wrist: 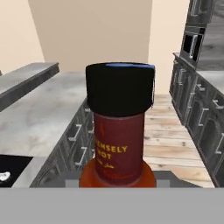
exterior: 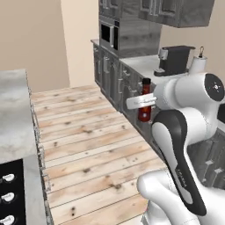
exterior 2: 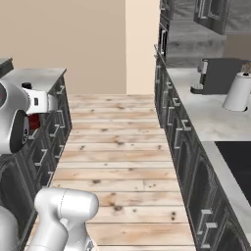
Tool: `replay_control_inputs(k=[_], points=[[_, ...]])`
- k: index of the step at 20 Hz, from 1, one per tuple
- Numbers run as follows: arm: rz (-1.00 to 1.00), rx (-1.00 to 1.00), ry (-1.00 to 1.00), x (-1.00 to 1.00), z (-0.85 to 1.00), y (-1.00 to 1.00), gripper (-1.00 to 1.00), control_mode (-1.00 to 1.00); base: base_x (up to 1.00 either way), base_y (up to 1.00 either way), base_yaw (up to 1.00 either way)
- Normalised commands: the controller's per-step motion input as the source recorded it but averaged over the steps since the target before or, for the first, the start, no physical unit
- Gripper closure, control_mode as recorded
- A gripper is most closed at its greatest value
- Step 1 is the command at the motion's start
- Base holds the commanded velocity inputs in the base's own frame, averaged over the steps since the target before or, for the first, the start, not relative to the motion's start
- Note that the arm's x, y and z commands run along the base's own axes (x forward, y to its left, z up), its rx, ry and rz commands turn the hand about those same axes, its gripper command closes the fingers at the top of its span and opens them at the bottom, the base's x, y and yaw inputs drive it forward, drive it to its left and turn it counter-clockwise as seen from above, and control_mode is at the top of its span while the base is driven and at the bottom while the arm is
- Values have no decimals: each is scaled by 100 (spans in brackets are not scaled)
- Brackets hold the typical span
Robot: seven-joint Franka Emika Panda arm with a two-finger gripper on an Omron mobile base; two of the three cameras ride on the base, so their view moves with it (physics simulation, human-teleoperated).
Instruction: Move the mayonnaise and condiment bottle from the cabinet to the dining counter.
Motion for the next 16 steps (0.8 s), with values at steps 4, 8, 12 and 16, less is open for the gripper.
replay_control_inputs(k=[4, 8, 12, 16], points=[[0, 0, 0, 0, 0, 0, 100, 100, 98, -14, 29], [0, 0, 0, 0, 0, 0, 100, 100, 96, -19, 30], [0, 0, 0, 0, 0, 0, 100, 100, 94, -26, 30], [0, 0, 0, 0, 0, 0, 100, 100, 97, -23, 30]])
